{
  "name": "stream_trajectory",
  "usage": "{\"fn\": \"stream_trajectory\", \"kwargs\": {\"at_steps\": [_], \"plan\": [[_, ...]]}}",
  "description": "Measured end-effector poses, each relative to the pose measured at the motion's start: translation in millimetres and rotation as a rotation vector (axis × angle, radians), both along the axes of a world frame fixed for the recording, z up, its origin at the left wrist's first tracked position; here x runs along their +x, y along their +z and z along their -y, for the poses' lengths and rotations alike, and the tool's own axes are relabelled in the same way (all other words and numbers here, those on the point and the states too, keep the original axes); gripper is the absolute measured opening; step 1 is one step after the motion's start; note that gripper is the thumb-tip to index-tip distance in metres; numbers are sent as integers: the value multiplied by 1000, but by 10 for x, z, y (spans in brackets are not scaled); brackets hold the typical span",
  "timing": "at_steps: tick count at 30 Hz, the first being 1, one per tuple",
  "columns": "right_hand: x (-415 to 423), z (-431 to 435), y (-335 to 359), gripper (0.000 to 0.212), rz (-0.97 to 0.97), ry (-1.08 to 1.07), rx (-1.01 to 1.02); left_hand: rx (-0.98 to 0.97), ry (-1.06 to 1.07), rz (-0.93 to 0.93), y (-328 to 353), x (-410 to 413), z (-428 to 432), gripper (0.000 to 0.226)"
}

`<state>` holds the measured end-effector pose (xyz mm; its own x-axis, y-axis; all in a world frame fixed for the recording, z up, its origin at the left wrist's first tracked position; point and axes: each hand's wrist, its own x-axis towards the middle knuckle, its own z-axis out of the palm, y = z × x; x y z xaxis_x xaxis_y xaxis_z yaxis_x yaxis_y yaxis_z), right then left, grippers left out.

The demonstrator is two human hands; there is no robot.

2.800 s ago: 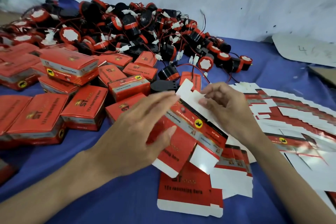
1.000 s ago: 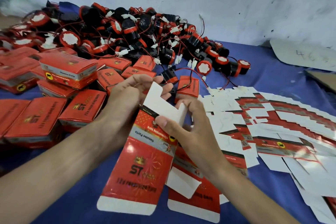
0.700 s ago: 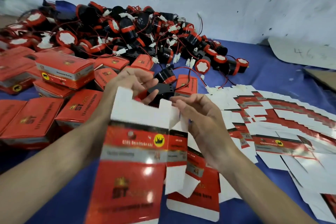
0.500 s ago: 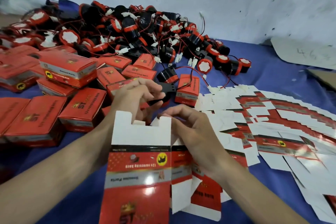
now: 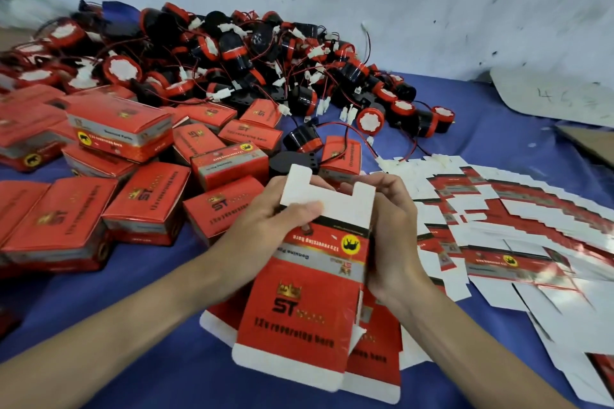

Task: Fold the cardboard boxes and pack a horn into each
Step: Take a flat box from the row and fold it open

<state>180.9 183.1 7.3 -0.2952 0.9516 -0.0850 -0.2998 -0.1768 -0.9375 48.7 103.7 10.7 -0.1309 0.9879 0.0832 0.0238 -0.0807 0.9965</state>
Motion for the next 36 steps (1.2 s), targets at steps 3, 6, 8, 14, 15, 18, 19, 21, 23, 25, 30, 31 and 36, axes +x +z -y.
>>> {"fn": "stream_trajectory", "kwargs": {"at_steps": [3,6,8,14,15,18,19,21,23,25,30,31,36], "plan": [[-4,73,35,25,-153,109,43,31,16,-119,-34,83,0,20],[0,118,58,29,-139,84,113,13,28,-67,-45,99,4,38],[-5,141,53,39,-77,116,103,62,130,-44,1,83,-16,44],[-6,193,52,18,3,240,172,262,326,-31,-33,112,-3,21],[-4,187,47,13,-11,229,190,279,341,-36,-46,126,8,19],[-4,181,31,13,-71,178,274,321,359,34,-79,159,20,16],[-4,184,22,20,-73,161,312,328,361,58,-93,162,20,23],[-6,196,11,29,-57,120,380,334,365,90,-118,166,18,39],[0,208,-10,27,-45,81,420,359,376,102,-122,178,26,42],[-8,221,-19,29,-23,22,444,368,414,88,-109,184,39,40],[-12,245,-33,29,30,-55,579,400,470,-89,-81,174,72,25],[-9,250,-39,29,28,-53,590,403,477,-108,-88,179,77,24],[-5,254,-65,31,29,-65,561,389,462,-63,-100,188,75,23]]}}
